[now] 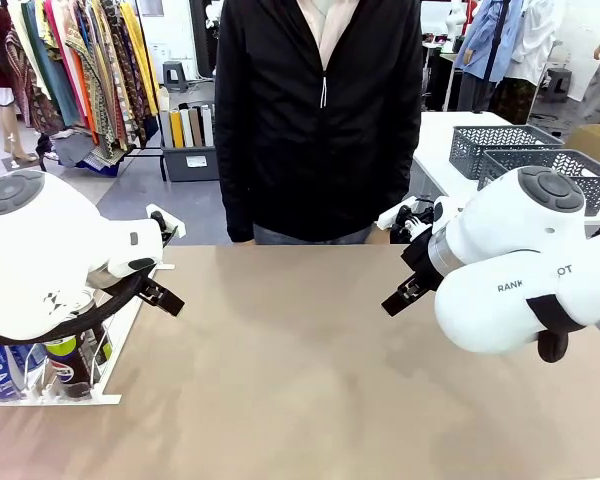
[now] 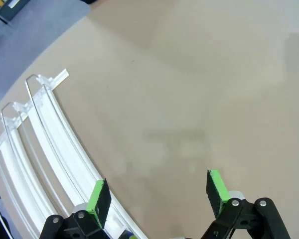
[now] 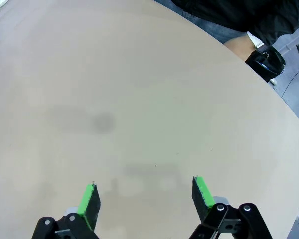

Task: Retrieve and store the cans from the dispenser.
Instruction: Pick up one can from the Automatic Can Dispenser and place it in the middle of the table.

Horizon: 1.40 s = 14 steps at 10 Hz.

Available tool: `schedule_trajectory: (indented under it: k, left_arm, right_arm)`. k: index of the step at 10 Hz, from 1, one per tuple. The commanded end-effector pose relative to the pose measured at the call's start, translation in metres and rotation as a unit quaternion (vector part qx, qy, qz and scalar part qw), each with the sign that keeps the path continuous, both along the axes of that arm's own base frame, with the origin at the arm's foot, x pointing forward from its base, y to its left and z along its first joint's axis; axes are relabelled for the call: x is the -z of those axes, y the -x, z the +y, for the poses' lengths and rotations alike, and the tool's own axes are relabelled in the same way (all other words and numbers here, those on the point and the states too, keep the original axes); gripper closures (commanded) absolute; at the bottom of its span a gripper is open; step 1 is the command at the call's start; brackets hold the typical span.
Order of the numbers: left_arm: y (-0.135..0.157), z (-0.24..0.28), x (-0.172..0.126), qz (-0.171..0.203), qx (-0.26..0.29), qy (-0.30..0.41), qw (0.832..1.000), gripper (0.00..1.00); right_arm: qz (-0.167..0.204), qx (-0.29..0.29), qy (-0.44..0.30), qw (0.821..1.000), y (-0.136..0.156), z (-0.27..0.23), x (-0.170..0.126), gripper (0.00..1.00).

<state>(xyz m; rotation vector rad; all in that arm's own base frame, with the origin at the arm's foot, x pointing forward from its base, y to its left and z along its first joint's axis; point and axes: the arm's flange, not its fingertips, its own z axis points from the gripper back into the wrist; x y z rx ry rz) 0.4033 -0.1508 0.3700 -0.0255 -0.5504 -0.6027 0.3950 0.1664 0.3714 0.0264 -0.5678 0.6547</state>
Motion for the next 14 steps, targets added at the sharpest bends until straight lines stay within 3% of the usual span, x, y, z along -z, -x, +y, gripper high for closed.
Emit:
schedule_trajectory:
  k: [1, 5, 6, 7, 8, 9, 10, 11, 12, 13, 14]
  left_arm:
    - [0.0, 0.0, 0.0, 0.0, 0.0, 0.0, 1.0, 0.0]
    - [0.0, 0.0, 0.0, 0.0, 0.0, 0.0, 1.0, 0.0]
    - [0.004, 0.0, -0.009, 0.05, 0.027, 0.03, 0.998, 0.0]
    - [0.011, 0.004, -0.025, 0.126, 0.049, 0.047, 0.99, 0.0]
    - [0.019, 0.001, -0.048, 0.217, -0.016, 0.117, 0.969, 0.0]
    - [0.028, 0.006, -0.072, 0.263, -0.033, 0.18, 0.947, 0.0]
    - [0.038, 0.022, -0.096, 0.28, -0.031, 0.236, 0.93, 0.0]
    - [0.047, 0.049, -0.123, 0.286, -0.019, 0.294, 0.912, 0.0]
    - [0.063, 0.101, -0.15, 0.256, -0.019, 0.372, 0.892, 0.0]
    - [0.08, 0.159, -0.165, 0.219, -0.025, 0.449, 0.866, 0.0]
    - [0.096, 0.22, -0.165, 0.173, -0.063, 0.525, 0.831, 0.0]
  right_arm:
    - [0.0, 0.0, 0.0, 1.0, 0.0, 0.0, 0.0, 0.0]
    - [0.0, 0.0, 0.0, 1.0, 0.0, 0.0, 0.0, 0.0]
    - [0.05, 0.005, -0.005, 0.999, -0.002, -0.005, -0.004, 0.0]
    - [0.142, 0.03, -0.036, 0.989, -0.001, -0.012, -0.014, 0.0]
    - [0.201, 0.091, -0.118, 0.968, -0.002, -0.025, -0.034, 0.0]
    - [0.242, 0.114, -0.177, 0.947, 0.005, -0.039, -0.056, 0.0]
    - [0.275, 0.07, -0.265, 0.922, 0.021, -0.055, -0.082, 0.0]
    - [0.283, 0.035, -0.32, 0.904, 0.041, -0.08, -0.108, 0.0]
    - [0.238, 0.047, -0.366, 0.898, 0.066, -0.118, -0.133, 0.0]
    - [0.198, 0.052, -0.429, 0.88, 0.089, -0.16, -0.147, 0.0]
    - [0.161, 0.064, -0.489, 0.855, 0.111, -0.202, -0.148, 0.0]
